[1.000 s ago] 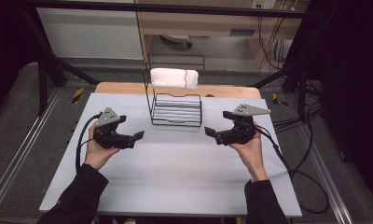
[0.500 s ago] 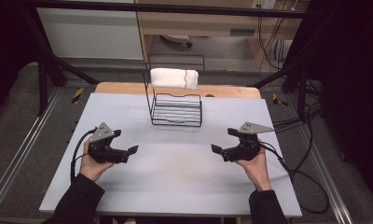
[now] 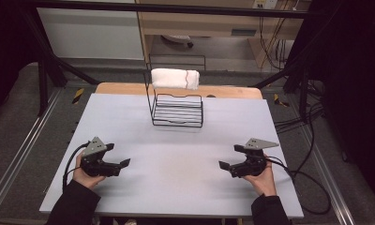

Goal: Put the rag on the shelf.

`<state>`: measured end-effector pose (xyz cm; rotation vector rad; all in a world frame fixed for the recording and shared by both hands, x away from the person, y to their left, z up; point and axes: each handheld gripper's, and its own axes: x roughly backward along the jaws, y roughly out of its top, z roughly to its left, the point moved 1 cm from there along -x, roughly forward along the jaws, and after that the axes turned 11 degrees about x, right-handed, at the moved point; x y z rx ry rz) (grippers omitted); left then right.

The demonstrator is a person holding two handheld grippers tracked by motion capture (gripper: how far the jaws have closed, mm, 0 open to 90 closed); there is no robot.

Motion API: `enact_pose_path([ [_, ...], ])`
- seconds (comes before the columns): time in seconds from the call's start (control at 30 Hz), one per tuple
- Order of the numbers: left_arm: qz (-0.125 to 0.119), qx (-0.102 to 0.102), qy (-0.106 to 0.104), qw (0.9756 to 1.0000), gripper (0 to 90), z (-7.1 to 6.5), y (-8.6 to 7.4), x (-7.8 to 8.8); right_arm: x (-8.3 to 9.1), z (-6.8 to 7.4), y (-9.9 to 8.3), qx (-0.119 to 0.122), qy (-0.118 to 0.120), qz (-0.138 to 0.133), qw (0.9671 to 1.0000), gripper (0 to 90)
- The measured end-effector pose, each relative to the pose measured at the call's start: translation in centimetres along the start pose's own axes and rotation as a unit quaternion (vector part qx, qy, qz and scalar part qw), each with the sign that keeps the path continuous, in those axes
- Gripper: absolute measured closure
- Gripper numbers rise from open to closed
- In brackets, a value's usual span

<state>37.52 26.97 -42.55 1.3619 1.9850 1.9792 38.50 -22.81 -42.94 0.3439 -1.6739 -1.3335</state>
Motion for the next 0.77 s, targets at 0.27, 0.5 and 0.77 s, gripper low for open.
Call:
enact_pose_path([
  [0.27, 0.007, 0.005, 0.001, 1.0000, 8.6, 0.4, -1.2, 0.2, 1.2, -0.3, -2.2, -0.013, -0.003, 0.005, 0.9999, 0.3],
  [0.5, 0.015, 0.006, -0.002, 0.9999, 8.8, 0.3, -1.9, 0.1, 1.6, -0.4, -3.0, -0.014, -0.003, 0.010, 0.9999, 0.3],
  [0.77, 0.018, 0.009, -0.001, 0.9998, 8.8, 0.5, -2.1, 0.1, 1.7, -0.4, -3.1, -0.014, 0.000, 0.015, 0.9998, 0.4],
])
